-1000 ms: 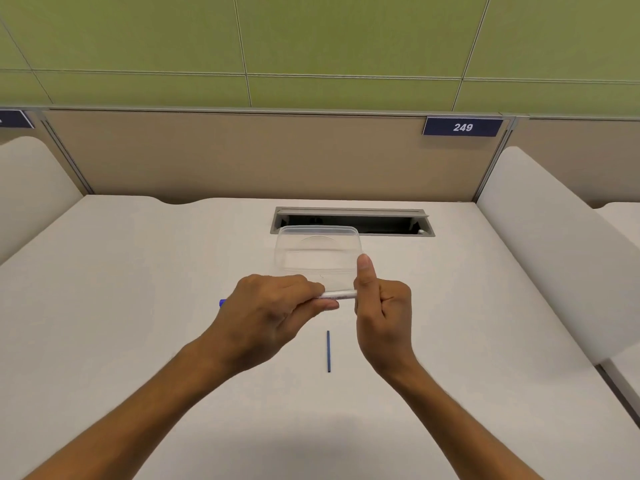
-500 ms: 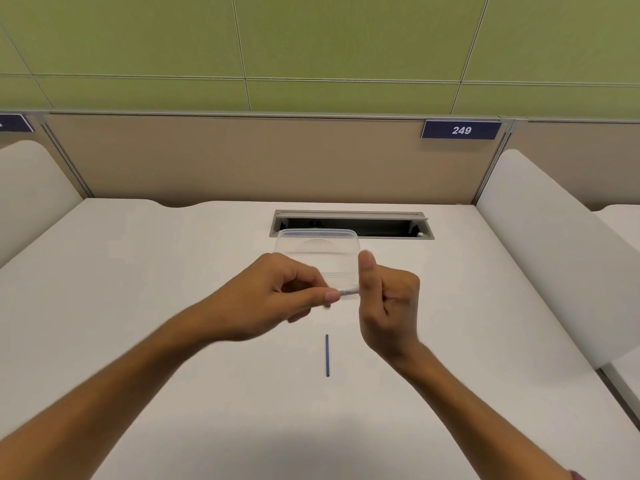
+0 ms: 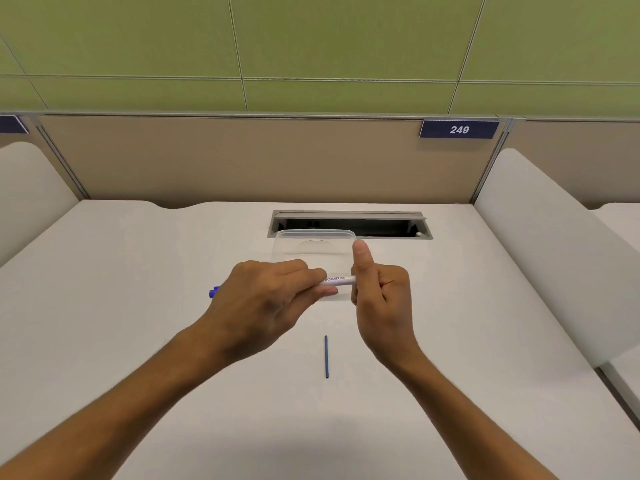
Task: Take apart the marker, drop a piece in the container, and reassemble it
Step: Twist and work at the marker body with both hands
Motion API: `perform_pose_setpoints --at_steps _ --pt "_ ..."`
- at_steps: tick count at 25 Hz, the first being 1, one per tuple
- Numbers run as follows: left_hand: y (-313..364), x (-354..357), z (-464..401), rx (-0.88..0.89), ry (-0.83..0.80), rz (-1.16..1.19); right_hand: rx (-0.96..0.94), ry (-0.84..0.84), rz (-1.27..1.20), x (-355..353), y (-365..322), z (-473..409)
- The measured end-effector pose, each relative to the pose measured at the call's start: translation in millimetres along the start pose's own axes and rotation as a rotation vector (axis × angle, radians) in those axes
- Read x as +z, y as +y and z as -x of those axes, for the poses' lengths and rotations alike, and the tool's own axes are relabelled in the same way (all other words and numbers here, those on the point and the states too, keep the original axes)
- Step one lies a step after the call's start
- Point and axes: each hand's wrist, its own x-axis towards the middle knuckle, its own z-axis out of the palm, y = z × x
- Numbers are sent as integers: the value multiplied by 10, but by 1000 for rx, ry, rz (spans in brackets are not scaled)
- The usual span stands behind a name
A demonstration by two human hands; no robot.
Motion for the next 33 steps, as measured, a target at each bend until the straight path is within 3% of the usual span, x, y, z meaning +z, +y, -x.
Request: perform_pose_setpoints --at_steps 2,4,6,7,9,12,14,16,18,21,26,28,31,33 --pt "-19 -64 -44 -161 -97 391 -255 7 74 -56 -49 -50" --pt "-78 -150 -83 -349 -307 801 -614 8 192 -109 -69 -105" --pt "-127 -205 -99 -395 -474 899 -802 11 243 -133 -41 -163" --pt "-133 -205 -104 -389 -469 880 -786 24 258 -133 -24 -178" --pt "-122 -169 -104 -363 -315 750 -569 28 256 -106 -2 -162" --pt "-116 -96 -58 -228 -93 274 -112 -49 109 -52 47 -87" --pt "-112 -89 -42 -145 -37 0 109 -101 3 -29 72 -60" --pt "-117 -92 -27 -58 -30 -128 220 -129 -54 -13 99 -44" --pt "-119 -89 -26 3 -17 -187 234 -129 -65 5 108 -33" --pt "-126 -84 -36 7 20 -127 109 -97 12 12 100 -20" --pt "-167 -59 -62 -211 -38 385 -327 -52 240 -65 62 -76" --pt "-196 -68 -74 -262 -70 489 -444 -58 291 -69 82 -85" --pt "-205 -68 -75 -202 -44 362 -343 -33 278 -34 158 -61" --pt "-201 -66 -56 -116 -4 101 -175 -58 193 -4 189 -48"
